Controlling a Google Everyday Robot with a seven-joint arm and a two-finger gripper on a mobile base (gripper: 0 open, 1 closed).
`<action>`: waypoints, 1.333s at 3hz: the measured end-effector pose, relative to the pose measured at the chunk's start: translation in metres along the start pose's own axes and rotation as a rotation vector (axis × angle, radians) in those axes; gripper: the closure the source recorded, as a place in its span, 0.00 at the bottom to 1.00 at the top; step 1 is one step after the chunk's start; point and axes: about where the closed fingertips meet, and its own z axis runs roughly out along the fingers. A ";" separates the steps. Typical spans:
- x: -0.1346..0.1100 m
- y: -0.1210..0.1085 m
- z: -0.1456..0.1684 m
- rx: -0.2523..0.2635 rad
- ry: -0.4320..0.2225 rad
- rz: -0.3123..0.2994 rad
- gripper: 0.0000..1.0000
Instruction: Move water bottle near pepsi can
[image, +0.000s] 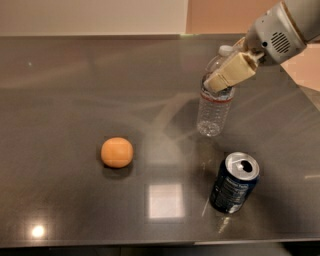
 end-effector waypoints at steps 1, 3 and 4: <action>0.009 0.020 0.001 -0.004 0.004 0.013 1.00; 0.017 0.057 0.008 0.011 0.036 0.043 1.00; 0.018 0.072 0.010 0.031 0.044 0.044 1.00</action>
Offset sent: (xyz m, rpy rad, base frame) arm -0.0619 0.0120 -0.0220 -0.0181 0.0594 -0.0521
